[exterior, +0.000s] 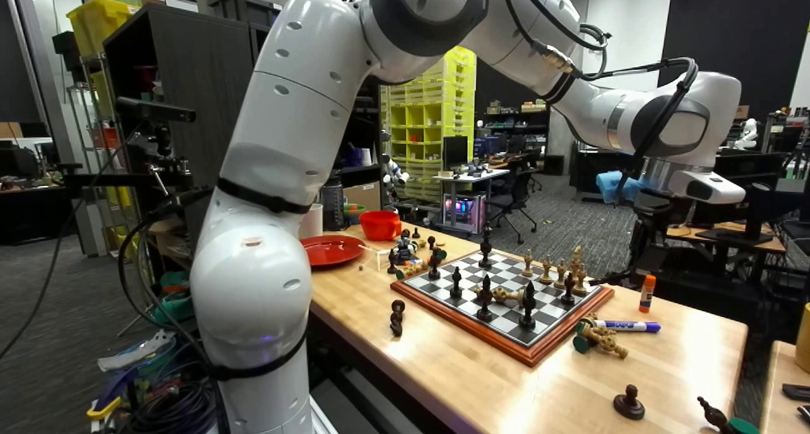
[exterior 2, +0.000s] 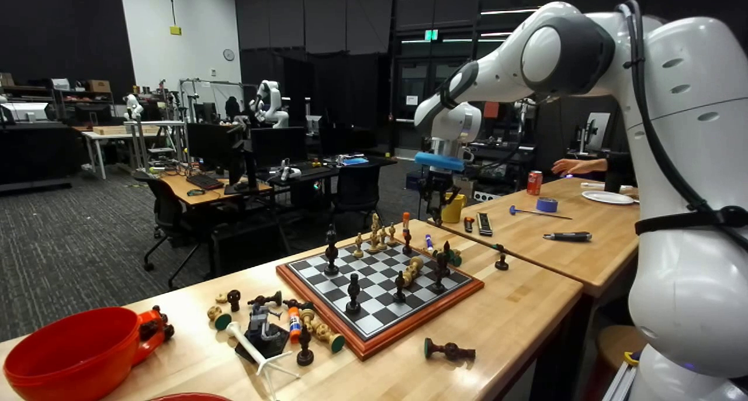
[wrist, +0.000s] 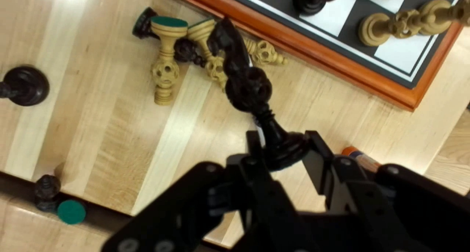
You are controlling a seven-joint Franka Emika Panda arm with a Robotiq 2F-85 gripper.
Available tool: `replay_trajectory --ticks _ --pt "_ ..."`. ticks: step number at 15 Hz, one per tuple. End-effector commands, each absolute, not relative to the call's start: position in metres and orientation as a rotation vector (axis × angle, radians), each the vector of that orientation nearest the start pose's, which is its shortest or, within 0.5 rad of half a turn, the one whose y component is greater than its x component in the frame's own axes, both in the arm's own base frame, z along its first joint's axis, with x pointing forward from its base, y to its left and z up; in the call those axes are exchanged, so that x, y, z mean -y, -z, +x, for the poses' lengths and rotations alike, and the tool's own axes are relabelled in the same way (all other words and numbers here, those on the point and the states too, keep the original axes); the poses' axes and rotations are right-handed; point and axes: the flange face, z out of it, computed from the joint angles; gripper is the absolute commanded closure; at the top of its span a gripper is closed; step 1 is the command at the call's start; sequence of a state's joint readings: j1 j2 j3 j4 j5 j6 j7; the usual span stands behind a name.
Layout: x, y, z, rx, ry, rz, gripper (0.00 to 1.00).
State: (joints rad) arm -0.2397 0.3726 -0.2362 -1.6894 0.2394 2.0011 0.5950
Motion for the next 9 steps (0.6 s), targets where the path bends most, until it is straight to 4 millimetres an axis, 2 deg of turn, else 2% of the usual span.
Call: replay_trajectory --ticks 1,9 --pt "0.251 -0.395 0.562 -1.551 -0.068 -2.559 0.92" --pt "0.206 -0.386 0.526 -1.311 -0.12 -2.664 0.92"
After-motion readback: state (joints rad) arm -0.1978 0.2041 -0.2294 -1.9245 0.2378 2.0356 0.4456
